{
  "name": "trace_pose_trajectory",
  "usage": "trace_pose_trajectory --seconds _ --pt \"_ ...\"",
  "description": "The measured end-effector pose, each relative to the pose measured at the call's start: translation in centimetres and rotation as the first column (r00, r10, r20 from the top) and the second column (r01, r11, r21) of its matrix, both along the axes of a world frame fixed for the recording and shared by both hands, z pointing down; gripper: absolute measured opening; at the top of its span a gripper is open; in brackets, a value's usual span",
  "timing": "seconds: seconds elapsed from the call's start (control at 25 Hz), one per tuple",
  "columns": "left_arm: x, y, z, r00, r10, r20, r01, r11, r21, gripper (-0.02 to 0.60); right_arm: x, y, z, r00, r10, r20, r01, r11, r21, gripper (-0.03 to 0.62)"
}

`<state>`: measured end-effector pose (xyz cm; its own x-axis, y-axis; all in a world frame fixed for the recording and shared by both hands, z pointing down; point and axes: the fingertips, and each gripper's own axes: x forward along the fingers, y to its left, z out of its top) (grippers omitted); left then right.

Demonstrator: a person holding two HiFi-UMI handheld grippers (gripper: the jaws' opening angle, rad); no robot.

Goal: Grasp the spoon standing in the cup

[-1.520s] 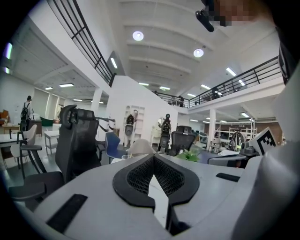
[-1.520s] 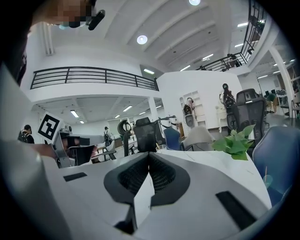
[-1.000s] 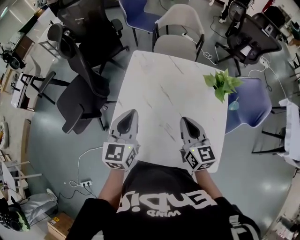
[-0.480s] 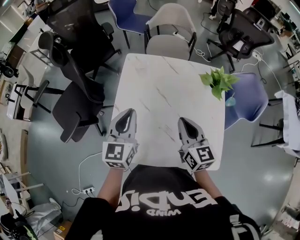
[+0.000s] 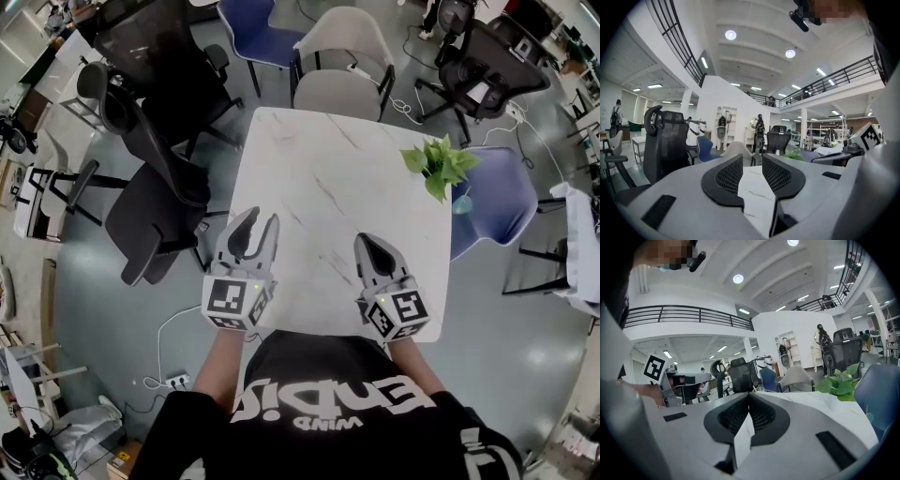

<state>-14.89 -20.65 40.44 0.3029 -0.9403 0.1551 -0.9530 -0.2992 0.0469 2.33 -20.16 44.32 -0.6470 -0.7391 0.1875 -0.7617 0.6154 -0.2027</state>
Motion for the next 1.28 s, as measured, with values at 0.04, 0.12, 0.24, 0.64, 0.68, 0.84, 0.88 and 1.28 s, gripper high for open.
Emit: trace_pose_trajectory --seconds 0.04,0.12,0.24,0.64,0.68,0.84,0.88,1.28 --pt "0.0 -0.2 -0.1 1.0 -0.001 0.004 0.001 1.0 0.0 0.124 0.0 0.0 -0.1 1.0 0.0 0.0 0.0 1.0 0.0 0.012" --pt "-0.1 -0.6 -0.2 1.0 0.001 0.01 -0.001 1.0 0.001 0.124 0.0 -0.2 -0.3 1.0 -0.002 0.002 0.002 1.0 0.006 0.012" --pt "-0.2 -1.5 -0.4 1.0 0.008 0.02 -0.008 1.0 0.006 0.124 0.0 -0.2 -0.4 1.0 -0.004 0.003 0.004 1.0 0.007 0.012" --pt "-0.6 -6.4 1.8 0.998 0.016 0.068 -0.015 1.0 -0.024 0.124 -0.2 -0.2 -0.1 1.0 -0.005 -0.001 0.005 1.0 -0.008 0.012" --pt "-0.7 -6.8 2.3 0.997 0.016 0.077 -0.014 0.999 -0.032 0.124 -0.3 -0.2 -0.1 1.0 -0.004 0.0 0.004 1.0 -0.008 0.012" --pt "-0.7 -8.6 3.6 0.995 0.027 0.099 -0.021 0.998 -0.058 0.124 -0.4 -0.2 -0.3 1.0 -0.001 0.002 0.001 1.0 -0.008 0.012" --pt "-0.6 -9.1 3.9 0.994 0.033 0.105 -0.026 0.998 -0.063 0.124 -0.4 -0.2 -0.3 1.0 0.001 0.002 -0.001 1.0 -0.009 0.012" --pt "-0.6 -14.3 6.5 0.989 0.051 0.14 -0.039 0.995 -0.092 0.124 0.0 -0.9 0.3 1.0 0.028 -0.008 -0.028 0.999 -0.03 0.012"
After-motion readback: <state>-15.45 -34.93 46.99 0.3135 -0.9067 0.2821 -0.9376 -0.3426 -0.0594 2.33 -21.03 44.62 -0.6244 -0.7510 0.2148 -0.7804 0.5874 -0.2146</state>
